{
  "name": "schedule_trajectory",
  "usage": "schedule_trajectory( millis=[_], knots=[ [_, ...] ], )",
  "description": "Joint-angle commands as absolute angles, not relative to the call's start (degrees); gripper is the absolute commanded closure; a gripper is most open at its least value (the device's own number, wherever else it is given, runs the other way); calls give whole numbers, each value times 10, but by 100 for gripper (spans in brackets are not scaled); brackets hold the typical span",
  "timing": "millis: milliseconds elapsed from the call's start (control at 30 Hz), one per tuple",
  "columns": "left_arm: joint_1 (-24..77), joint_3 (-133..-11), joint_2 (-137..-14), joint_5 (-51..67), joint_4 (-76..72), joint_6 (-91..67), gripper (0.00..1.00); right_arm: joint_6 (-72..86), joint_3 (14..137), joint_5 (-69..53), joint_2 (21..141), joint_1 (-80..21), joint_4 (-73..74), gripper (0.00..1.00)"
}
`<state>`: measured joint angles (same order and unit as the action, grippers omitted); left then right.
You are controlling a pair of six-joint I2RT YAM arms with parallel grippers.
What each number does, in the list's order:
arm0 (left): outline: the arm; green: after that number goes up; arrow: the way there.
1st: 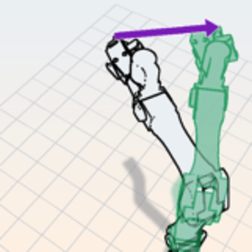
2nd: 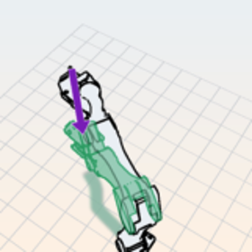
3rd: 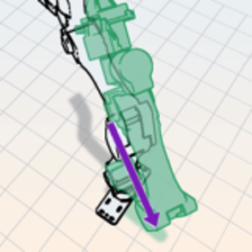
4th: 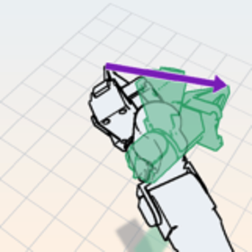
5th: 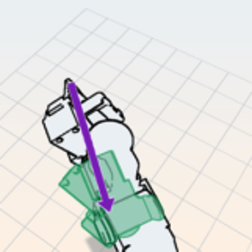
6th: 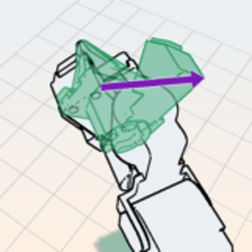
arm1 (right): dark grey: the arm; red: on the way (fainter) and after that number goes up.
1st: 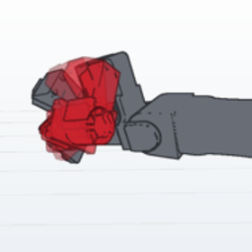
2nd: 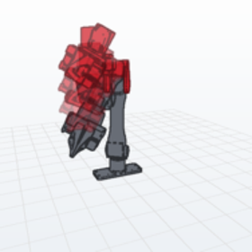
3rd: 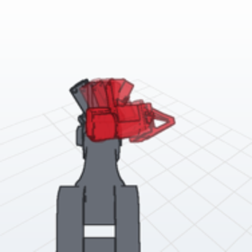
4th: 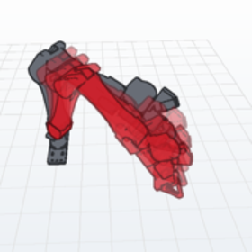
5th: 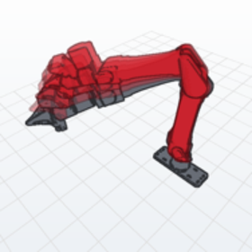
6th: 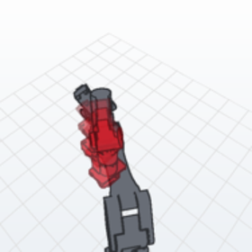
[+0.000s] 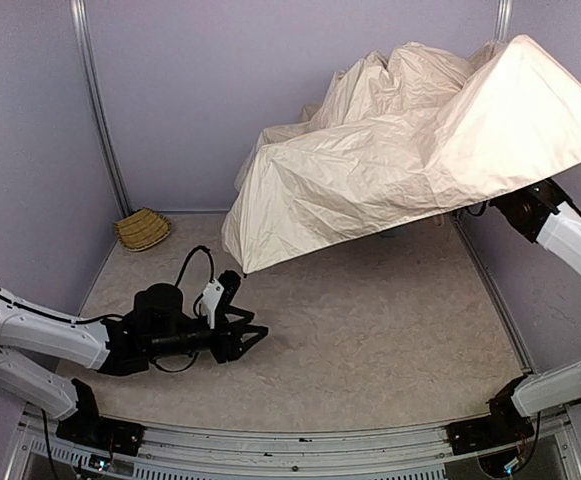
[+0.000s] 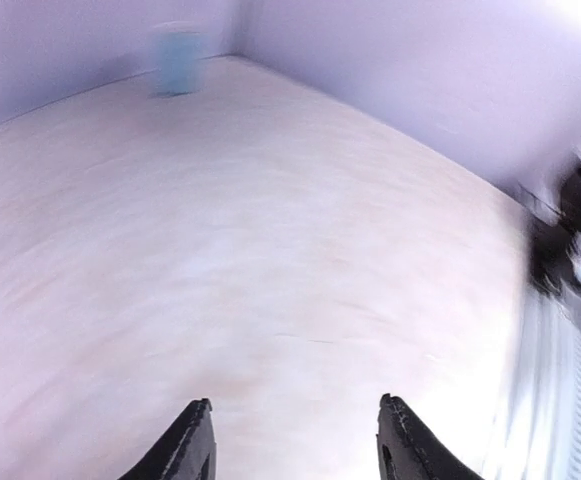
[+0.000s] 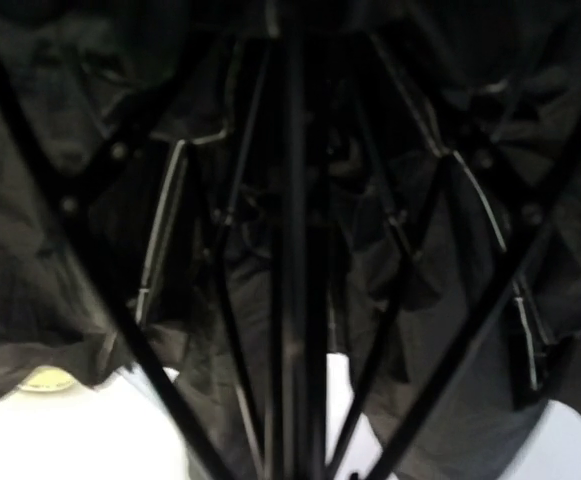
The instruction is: Put away the umbrella
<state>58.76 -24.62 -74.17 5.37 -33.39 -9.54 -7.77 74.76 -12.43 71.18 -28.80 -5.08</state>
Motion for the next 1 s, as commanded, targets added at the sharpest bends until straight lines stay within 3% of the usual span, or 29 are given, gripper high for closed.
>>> schedule_trajectory(
  millis=[0,67,233,400,533,667,967],
  knots=[
    [466,-222,-731,-19,-345,-265,50,-183,791,-128,689,-285,34,100],
    [427,-204,-711,-47,-344,-311,53,-225,808,-138,692,-285,76,100],
    [385,-192,-645,-141,-305,-326,49,-311,807,-127,686,-301,114,100],
    [381,-199,-587,-174,-282,-294,46,-438,784,-2,684,-360,30,100],
    [381,-201,-566,-175,-277,-281,45,-596,782,147,710,-421,-133,100],
    [381,-192,-563,-169,-285,-291,45,-691,799,174,748,-458,-196,100],
    [381,-168,-562,-160,-306,-295,44,-659,638,171,843,-542,-179,100]
  ],
)
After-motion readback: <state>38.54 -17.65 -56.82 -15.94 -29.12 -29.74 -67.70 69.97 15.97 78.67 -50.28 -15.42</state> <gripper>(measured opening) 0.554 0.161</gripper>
